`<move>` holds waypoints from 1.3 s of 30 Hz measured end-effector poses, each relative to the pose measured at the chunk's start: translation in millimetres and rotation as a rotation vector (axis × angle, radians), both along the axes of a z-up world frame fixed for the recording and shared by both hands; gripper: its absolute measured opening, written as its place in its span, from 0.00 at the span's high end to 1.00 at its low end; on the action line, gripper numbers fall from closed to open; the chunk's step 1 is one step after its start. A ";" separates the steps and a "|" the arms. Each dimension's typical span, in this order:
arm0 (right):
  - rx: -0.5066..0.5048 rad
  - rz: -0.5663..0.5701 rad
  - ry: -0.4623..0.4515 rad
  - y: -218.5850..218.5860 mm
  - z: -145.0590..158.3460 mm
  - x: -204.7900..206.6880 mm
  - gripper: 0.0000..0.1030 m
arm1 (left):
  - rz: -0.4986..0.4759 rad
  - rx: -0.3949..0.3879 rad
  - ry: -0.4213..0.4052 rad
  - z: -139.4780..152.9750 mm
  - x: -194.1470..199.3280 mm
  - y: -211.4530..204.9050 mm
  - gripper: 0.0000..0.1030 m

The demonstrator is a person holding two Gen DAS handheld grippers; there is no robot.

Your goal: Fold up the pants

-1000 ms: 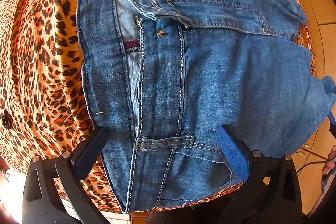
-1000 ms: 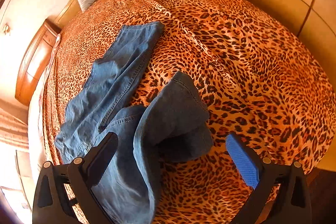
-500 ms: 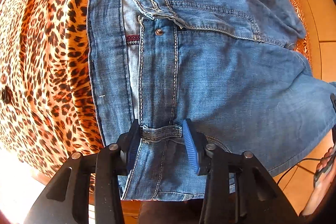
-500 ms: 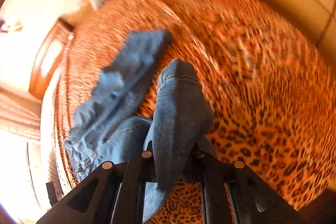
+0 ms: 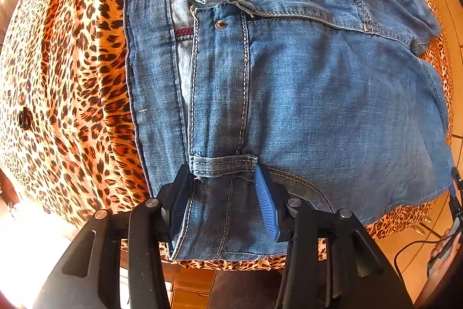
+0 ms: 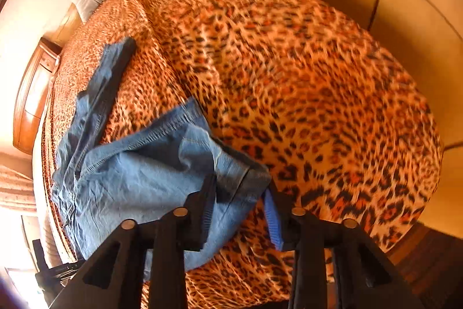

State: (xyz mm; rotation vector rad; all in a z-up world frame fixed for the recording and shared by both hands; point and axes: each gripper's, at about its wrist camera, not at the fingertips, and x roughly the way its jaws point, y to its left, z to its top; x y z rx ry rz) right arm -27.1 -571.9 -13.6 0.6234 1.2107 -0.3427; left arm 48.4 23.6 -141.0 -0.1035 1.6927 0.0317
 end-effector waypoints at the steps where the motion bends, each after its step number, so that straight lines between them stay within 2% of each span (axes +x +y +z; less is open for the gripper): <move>1: -0.001 0.043 -0.016 3.1 3.5 10.6 0.40 | 0.002 0.005 0.005 -0.8 -0.2 -0.1 0.55; 2: -0.013 0.079 -0.024 5.5 4.9 20.9 0.36 | 0.005 0.008 0.012 -1.4 0.7 -0.2 0.55; 5: -0.111 0.147 -0.070 12.5 10.6 53.5 0.37 | 0.007 0.017 0.027 -4.2 -3.2 -6.2 0.54; 6: -0.138 0.155 -0.094 11.6 10.8 63.5 0.36 | 0.007 0.021 0.026 -13.4 5.8 -4.0 0.54; 7: -0.139 0.176 -0.083 10.3 4.3 75.1 0.35 | 0.007 0.026 0.029 -11.8 15.0 0.0 0.54; 8: -0.131 0.200 -0.031 9.4 -7.6 88.1 0.35 | 0.009 0.028 0.031 -18.7 13.8 -1.5 0.54; 10: -0.129 0.241 0.053 8.7 -29.9 102.7 0.37 | 0.018 0.025 0.033 -13.2 9.9 4.1 0.54; 13: -0.104 0.305 0.101 11.3 -49.5 95.3 0.46 | 0.033 0.020 0.020 -6.0 6.9 6.3 0.53; 14: -0.100 0.322 0.113 13.7 -55.0 97.5 0.64 | 0.037 0.023 0.018 -6.6 6.0 7.5 0.53; 15: -0.096 0.344 0.119 16.6 -57.4 100.8 0.92 | 0.045 0.025 0.012 -5.5 5.4 7.8 0.53; 16: -0.105 0.363 0.127 19.4 -58.1 104.2 0.93 | 0.056 0.024 -0.004 -2.3 5.2 8.2 0.53; 18: -0.143 0.381 0.079 19.8 -43.9 112.3 0.95 | 0.075 0.022 -0.050 10.1 6.6 12.7 0.53; 21: -0.178 0.253 -0.051 -2.2 -8.8 125.6 1.00 | 0.092 0.024 -0.065 11.8 12.2 15.5 0.50; 22: -0.184 0.230 -0.034 -9.8 -9.2 132.5 1.00 | 0.097 0.034 -0.053 8.5 14.0 16.7 0.50; 25: -0.244 0.198 0.145 -25.5 -32.2 153.0 0.94 | 0.122 0.006 -0.047 9.3 19.0 23.2 0.50; 26: -0.233 0.182 0.130 -30.8 -29.8 153.7 0.94 | 0.131 0.000 -0.074 15.7 22.4 27.9 0.50; 28: -0.127 0.165 0.017 -37.1 -18.0 158.8 0.94 | 0.153 0.010 -0.139 32.8 36.8 44.5 0.50; 29: -0.096 0.167 -0.010 -35.8 -13.6 167.8 0.93 | 0.170 0.016 -0.161 40.8 47.4 54.3 0.50; 31: -0.071 0.197 -0.026 -26.0 -11.3 192.4 0.82 | 0.233 0.001 -0.197 55.2 73.7 78.6 0.47; 33: -0.042 0.228 -0.032 -12.8 -13.9 219.2 0.67 | 0.301 -0.023 -0.234 63.5 101.8 103.2 0.34; 34: -0.015 0.239 -0.032 -7.5 -16.2 229.4 0.64 | 0.337 -0.029 -0.241 63.7 114.7 114.6 0.26; 35: 0.016 0.240 -0.029 -2.2 -20.7 241.9 0.58 | 0.372 -0.039 -0.241 61.5 126.3 124.4 0.25; 39: 0.136 0.177 -0.010 16.2 -37.6 272.4 0.56 | 0.497 -0.146 -0.181 33.2 155.0 142.6 0.25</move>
